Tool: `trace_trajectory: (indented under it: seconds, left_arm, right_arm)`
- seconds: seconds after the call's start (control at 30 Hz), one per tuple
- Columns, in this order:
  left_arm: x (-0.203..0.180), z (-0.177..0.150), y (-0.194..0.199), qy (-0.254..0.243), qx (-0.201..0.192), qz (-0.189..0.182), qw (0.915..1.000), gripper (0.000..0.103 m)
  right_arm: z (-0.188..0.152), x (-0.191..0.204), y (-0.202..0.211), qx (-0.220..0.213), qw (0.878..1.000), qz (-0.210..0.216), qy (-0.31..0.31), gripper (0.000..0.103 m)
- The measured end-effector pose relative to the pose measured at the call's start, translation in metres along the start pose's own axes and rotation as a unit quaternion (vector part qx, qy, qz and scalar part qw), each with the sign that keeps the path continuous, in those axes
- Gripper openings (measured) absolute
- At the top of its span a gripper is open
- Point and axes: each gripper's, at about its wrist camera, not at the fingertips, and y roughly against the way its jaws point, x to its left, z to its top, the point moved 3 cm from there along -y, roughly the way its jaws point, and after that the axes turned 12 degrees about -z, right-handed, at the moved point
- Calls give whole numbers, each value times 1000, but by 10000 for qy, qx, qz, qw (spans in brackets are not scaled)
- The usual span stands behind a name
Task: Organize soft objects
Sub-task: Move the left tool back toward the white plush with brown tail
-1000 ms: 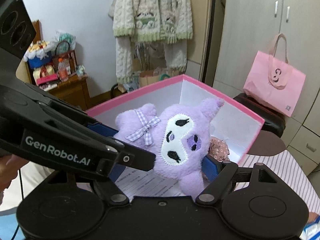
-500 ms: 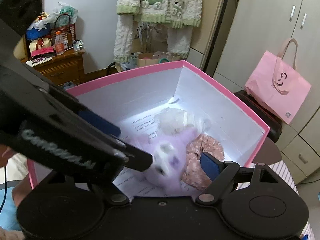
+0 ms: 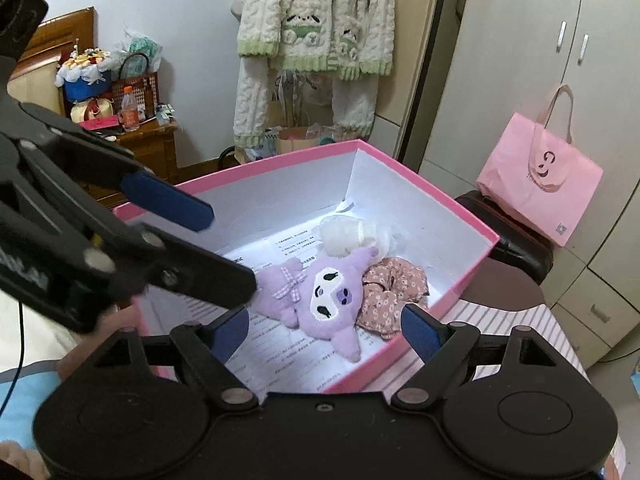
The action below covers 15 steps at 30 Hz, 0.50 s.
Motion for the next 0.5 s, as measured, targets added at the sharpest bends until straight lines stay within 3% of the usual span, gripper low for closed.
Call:
trace_trajectory:
  seconds: [0.13, 0.33, 0.5]
  left_arm:
    - [-21, -1, 16, -148, -28, -33, 9999, 67]
    - [-56, -8, 38, -455, -74, -186, 9988, 70]
    - [-84, -17, 41, -688, 80, -288, 9972, 71]
  right_arm:
    - [-10, -7, 25, -63, 9998, 91, -136, 87]
    - [-27, -26, 76, -448, 9955, 673, -501, 87]
    - [-51, -40, 103, -496, 9948, 612, -646, 87]
